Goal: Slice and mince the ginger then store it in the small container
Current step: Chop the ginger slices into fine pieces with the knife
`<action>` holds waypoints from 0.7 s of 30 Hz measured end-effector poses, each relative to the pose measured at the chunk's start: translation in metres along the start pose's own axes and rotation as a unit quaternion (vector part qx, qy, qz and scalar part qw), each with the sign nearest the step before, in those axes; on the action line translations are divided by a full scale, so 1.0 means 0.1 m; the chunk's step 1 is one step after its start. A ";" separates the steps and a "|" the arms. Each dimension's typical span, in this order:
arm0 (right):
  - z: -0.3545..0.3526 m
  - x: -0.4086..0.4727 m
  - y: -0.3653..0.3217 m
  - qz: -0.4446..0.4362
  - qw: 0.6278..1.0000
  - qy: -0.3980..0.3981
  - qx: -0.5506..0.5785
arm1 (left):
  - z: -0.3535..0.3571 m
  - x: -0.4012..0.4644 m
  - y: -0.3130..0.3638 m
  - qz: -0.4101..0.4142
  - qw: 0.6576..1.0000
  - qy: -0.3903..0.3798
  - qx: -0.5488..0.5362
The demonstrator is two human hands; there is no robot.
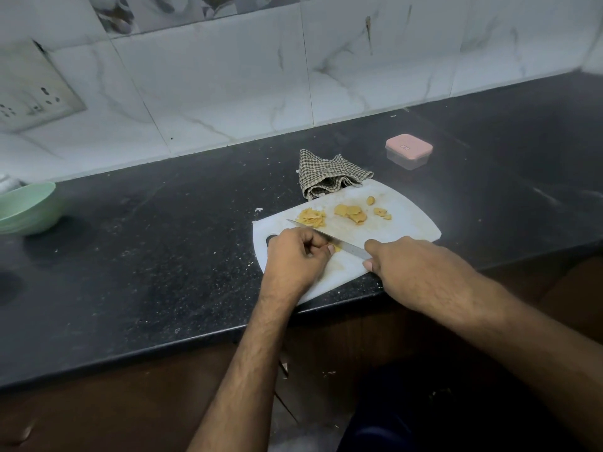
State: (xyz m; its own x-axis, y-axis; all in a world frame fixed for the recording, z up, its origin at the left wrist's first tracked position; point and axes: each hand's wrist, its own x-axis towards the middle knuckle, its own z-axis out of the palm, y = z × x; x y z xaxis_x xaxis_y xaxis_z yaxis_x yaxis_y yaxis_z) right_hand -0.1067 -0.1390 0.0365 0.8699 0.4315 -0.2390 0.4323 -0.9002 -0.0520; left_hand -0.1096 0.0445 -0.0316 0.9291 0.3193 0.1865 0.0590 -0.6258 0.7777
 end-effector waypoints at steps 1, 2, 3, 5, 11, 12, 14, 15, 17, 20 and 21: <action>-0.03 -0.01 0.01 0.002 1.000 -0.002 -0.005 | 0.00 0.00 0.00 -0.002 1.000 0.001 -0.001; -0.06 -0.02 0.01 0.007 1.000 -0.004 -0.009 | -0.01 0.00 0.00 -0.002 1.000 0.000 -0.002; -0.10 -0.05 0.02 0.012 1.000 -0.006 -0.013 | -0.01 0.00 0.00 -0.001 1.000 -0.001 -0.002; -0.18 -0.09 0.02 0.018 1.000 -0.009 -0.021 | -0.02 0.00 0.00 -0.003 1.000 -0.004 -0.001; -0.08 -0.03 0.01 0.012 0.999 -0.030 -0.007 | -0.01 -0.02 0.02 -0.003 1.000 -0.004 -0.002; -0.05 0.00 0.02 0.013 1.000 -0.028 0.001 | -0.01 -0.02 0.02 -0.003 1.000 -0.002 -0.001; -0.03 0.01 0.01 0.015 0.999 -0.030 0.008 | -0.01 -0.02 0.03 -0.004 1.000 0.000 -0.005; -0.04 0.01 0.00 0.014 0.999 -0.032 0.005 | -0.01 -0.03 0.03 -0.006 1.000 0.001 -0.008; -0.08 0.00 0.00 0.012 0.999 -0.029 -0.007 | -0.02 -0.03 0.03 -0.006 1.000 0.001 -0.011; -0.17 -0.06 0.01 0.016 0.999 -0.026 -0.025 | -0.04 -0.03 0.05 -0.006 1.000 -0.004 -0.017; -0.20 -0.09 0.01 0.018 0.999 -0.030 -0.029 | -0.04 -0.02 0.06 -0.007 1.000 -0.004 -0.018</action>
State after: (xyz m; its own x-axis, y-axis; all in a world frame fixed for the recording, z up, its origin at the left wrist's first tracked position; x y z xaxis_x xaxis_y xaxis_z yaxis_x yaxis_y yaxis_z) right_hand -0.1091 -0.1422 0.0580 0.8701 0.3937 -0.2966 0.4162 -0.9092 0.0141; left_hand -0.1130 0.0431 -0.0252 0.9311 0.3225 0.1706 0.0589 -0.5945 0.8020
